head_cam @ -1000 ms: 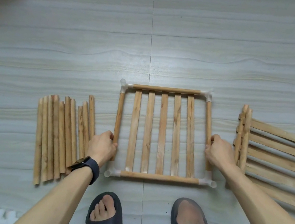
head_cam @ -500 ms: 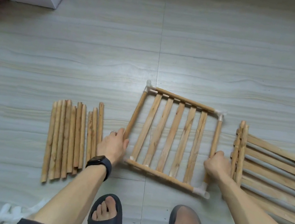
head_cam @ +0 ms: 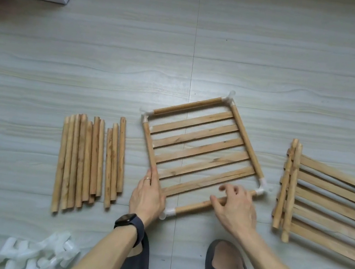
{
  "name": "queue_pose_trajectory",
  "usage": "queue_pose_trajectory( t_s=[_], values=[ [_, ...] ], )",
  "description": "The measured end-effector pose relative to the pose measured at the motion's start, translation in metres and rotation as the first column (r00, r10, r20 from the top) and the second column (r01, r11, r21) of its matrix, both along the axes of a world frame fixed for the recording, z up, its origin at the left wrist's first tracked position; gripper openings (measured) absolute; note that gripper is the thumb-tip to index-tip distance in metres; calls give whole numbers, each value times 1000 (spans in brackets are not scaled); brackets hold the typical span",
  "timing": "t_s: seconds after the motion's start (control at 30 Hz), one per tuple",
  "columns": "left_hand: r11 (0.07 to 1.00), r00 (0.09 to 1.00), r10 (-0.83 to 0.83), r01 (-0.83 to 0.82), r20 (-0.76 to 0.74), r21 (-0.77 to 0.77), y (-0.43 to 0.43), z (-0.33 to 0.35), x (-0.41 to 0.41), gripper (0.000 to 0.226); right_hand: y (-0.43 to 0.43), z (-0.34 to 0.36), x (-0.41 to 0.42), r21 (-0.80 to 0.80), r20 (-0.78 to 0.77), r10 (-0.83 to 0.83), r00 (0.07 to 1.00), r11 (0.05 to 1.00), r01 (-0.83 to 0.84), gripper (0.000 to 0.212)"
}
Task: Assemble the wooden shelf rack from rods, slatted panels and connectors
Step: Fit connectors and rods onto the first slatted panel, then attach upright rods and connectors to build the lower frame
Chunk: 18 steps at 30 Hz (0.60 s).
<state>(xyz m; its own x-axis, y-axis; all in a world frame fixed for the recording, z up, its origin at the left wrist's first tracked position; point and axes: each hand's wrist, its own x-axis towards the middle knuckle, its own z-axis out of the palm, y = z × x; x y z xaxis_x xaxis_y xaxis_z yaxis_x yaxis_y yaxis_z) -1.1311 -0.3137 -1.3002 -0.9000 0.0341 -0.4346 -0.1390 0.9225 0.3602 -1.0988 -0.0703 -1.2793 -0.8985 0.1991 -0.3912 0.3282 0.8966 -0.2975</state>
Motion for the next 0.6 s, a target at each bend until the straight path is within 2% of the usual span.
queue_pose_trajectory(
  t_s=[0.07,0.17,0.23,0.33,0.4,0.43,0.53,0.6],
  values=[
    [999,999,-8,10,37,-51,-5,-1,-11,90,14,-5,-1,98,96,144,985,983,-153,52],
    [992,997,-38,46,65,-121,-13,5,-25,96,22,-15,8,155,225,290,930,932,-328,44],
    [988,997,-71,74,29,-137,-20,10,-27,92,15,-19,15,106,324,348,880,911,-399,41],
    [989,992,-87,74,-95,-129,-41,17,-27,60,0,-18,15,-57,426,334,841,937,-343,43],
    [981,986,27,-58,-167,-183,-58,21,-34,49,-4,-15,13,-79,371,283,884,959,-273,40],
    [962,979,104,-144,-175,-234,-68,22,-38,49,-5,-14,12,-45,291,267,918,963,-266,40],
    [898,962,264,-270,-65,-348,-90,23,-46,61,-15,-11,6,51,21,245,969,968,-245,41],
    [895,953,300,-264,48,-361,-96,20,-46,67,-22,-12,2,40,83,324,942,944,-328,53]
  ],
)
